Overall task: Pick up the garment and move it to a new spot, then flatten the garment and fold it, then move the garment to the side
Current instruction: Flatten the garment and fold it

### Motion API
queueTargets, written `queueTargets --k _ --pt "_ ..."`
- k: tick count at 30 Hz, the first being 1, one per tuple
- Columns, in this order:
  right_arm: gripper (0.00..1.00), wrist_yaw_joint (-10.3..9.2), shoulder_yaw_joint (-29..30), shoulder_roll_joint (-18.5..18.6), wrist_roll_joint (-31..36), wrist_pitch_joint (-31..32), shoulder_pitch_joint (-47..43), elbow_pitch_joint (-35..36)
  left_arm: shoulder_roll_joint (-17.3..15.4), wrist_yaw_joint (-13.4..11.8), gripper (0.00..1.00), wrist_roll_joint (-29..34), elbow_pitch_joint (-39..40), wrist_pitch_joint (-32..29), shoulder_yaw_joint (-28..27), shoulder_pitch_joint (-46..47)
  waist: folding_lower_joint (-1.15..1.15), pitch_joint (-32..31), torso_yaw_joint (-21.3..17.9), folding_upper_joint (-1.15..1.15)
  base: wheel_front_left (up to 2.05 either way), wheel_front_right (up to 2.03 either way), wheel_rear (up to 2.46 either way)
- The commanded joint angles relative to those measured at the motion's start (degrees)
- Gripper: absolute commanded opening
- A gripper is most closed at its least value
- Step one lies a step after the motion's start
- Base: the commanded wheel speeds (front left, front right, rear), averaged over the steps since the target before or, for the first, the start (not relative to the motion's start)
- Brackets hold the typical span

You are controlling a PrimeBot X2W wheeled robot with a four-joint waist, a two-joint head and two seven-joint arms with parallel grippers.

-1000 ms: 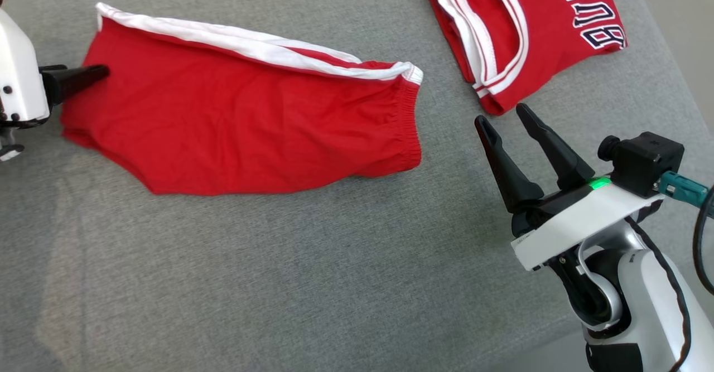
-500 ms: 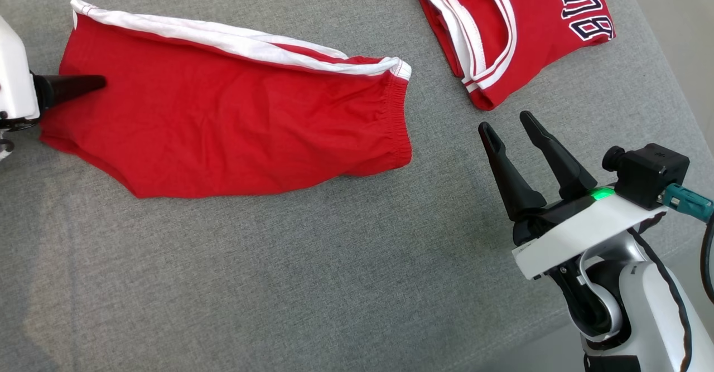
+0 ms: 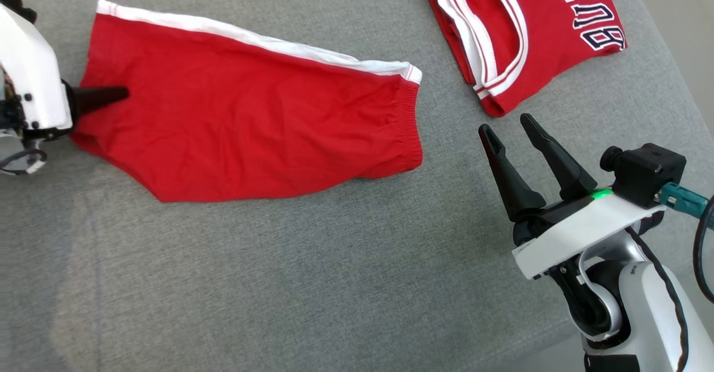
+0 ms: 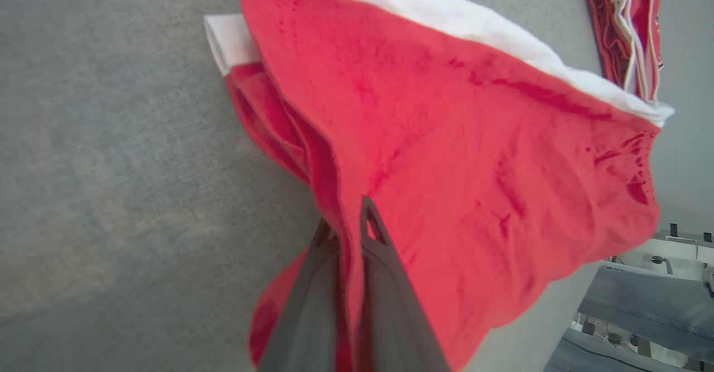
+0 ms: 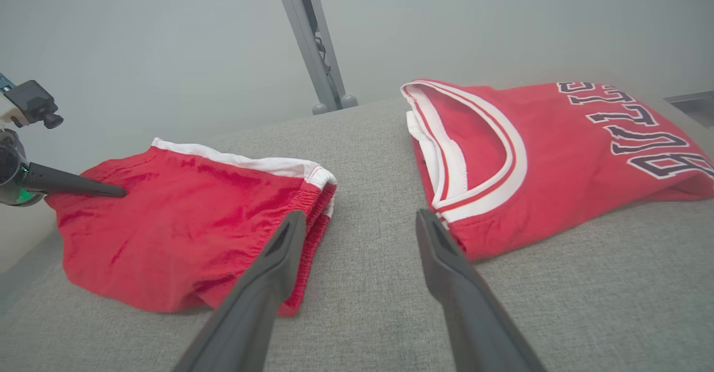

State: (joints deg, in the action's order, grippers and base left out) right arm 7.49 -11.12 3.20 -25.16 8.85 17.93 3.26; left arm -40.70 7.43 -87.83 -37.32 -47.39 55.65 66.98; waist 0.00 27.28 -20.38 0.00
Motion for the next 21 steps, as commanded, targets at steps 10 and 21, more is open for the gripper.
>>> queueTargets --k 10,21 --pt "1.0 0.03 1.6 1.62 0.32 2.7 -2.44 -0.29 2.71 0.09 0.0 -3.13 4.74 3.32 -0.63 -7.21 0.0 -8.58 7.14 0.0 0.0 0.0 0.0" --pt "1.0 0.03 4.51 2.71 0.0 5.95 -7.04 0.13 3.66 0.09 0.0 -4.85 6.33 10.64 -1.59 -17.32 0.0 -16.56 13.66 0.0 0.0 0.0 0.0"
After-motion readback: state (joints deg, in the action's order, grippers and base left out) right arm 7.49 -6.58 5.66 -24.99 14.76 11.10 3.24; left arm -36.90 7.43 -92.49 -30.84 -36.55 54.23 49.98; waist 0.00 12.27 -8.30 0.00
